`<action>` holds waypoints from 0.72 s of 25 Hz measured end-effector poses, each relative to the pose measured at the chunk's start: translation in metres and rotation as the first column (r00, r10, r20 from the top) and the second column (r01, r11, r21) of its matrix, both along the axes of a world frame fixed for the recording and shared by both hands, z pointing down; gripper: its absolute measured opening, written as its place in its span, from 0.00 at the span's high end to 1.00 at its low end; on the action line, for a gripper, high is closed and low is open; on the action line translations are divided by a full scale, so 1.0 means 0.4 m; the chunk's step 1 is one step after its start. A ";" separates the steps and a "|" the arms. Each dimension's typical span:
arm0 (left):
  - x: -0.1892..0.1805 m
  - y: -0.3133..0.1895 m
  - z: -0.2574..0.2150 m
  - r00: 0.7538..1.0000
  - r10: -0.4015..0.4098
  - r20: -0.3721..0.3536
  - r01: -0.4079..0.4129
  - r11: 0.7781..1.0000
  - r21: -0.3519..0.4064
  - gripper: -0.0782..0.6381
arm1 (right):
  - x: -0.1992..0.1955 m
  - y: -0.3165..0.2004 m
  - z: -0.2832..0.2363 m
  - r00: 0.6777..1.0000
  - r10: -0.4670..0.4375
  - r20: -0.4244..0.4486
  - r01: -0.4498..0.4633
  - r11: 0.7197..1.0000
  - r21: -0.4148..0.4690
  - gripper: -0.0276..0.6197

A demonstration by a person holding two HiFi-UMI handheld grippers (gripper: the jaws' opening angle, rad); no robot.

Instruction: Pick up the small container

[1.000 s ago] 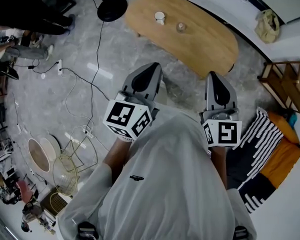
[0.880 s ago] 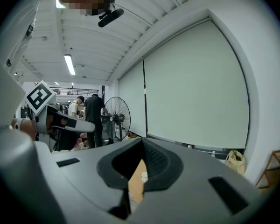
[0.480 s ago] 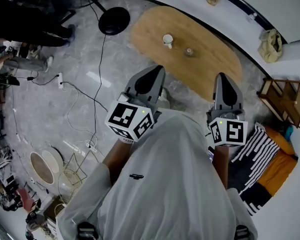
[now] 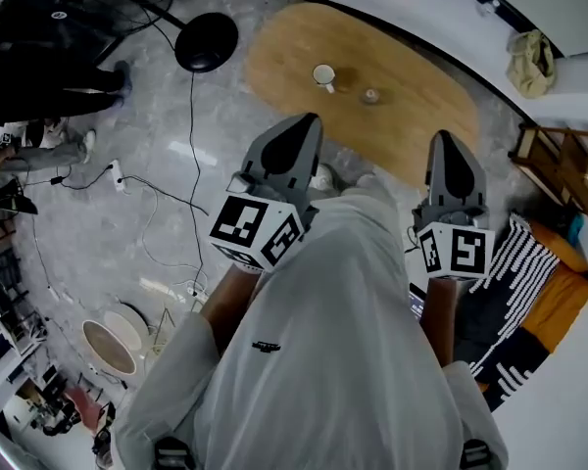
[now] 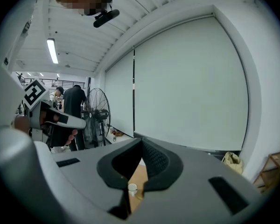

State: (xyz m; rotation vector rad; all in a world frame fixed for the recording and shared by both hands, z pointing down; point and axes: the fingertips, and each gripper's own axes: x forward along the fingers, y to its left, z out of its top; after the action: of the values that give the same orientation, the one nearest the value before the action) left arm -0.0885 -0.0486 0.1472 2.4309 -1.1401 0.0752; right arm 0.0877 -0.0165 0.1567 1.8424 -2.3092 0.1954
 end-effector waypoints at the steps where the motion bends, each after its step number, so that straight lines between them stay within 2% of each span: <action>1: 0.004 -0.005 0.004 1.000 -0.006 -0.003 0.006 1.000 -0.004 0.86 | 0.006 0.001 0.002 1.000 0.003 0.004 -0.003 1.000 -0.001 0.95; 5: 0.041 -0.011 0.035 1.000 0.002 0.004 -0.002 1.000 -0.031 0.86 | 0.034 0.002 0.010 1.000 0.012 -0.003 -0.012 1.000 0.022 0.95; 8: 0.069 -0.015 0.059 1.000 0.013 0.015 -0.012 0.999 -0.045 0.86 | 0.045 -0.007 0.040 1.000 0.013 -0.001 -0.013 1.000 0.003 0.95; 18: 0.137 -0.057 0.121 0.997 0.048 0.053 -0.045 0.998 -0.051 0.86 | 0.035 -0.052 0.140 0.995 -0.077 0.057 0.078 0.997 -0.006 0.94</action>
State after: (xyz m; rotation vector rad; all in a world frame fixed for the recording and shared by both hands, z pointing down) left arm -0.0339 -0.0713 0.1957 2.4246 -1.0914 0.1829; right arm 0.1019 -0.0372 0.2126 1.7615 -2.4086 0.2492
